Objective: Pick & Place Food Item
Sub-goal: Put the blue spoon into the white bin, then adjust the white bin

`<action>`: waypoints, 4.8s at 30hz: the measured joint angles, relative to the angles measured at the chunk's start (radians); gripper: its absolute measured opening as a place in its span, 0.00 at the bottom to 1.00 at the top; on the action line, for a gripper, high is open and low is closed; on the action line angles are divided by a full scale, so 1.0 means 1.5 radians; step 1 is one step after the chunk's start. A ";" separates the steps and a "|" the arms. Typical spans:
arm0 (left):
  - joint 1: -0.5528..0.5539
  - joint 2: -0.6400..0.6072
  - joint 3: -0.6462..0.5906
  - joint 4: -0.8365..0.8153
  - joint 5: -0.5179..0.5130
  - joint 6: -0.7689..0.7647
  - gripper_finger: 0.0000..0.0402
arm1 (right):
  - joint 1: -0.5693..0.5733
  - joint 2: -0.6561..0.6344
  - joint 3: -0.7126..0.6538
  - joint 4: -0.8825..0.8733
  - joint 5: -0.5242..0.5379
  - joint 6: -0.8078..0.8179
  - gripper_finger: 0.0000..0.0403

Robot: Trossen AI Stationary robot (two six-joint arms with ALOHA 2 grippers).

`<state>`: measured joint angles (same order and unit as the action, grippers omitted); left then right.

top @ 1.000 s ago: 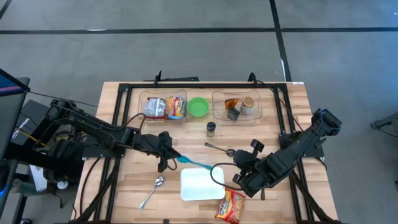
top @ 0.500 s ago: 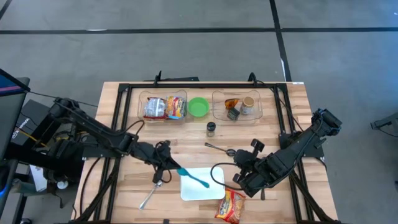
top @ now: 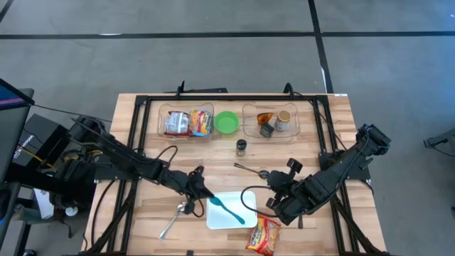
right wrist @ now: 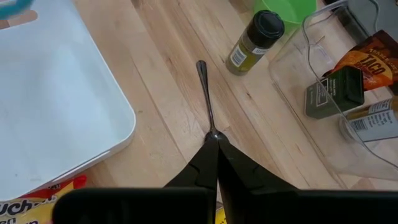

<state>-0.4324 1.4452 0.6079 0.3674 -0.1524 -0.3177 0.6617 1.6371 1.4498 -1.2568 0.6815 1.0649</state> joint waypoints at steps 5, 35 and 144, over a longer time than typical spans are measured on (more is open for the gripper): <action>0.001 0.048 0.000 0.025 0.000 0.007 0.00 | 0.000 0.000 0.000 0.000 0.000 0.000 0.01; 0.000 0.089 0.001 0.040 -0.070 0.107 0.00 | 0.000 0.000 0.000 0.000 0.000 -0.001 0.01; 0.072 0.019 0.000 -0.163 -0.039 0.119 0.00 | -0.043 0.003 -0.256 0.616 -0.092 -0.309 0.01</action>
<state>-0.3248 1.4742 0.6083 0.1230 -0.2106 -0.1387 0.5971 1.6422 1.0665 -0.3326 0.5438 0.6011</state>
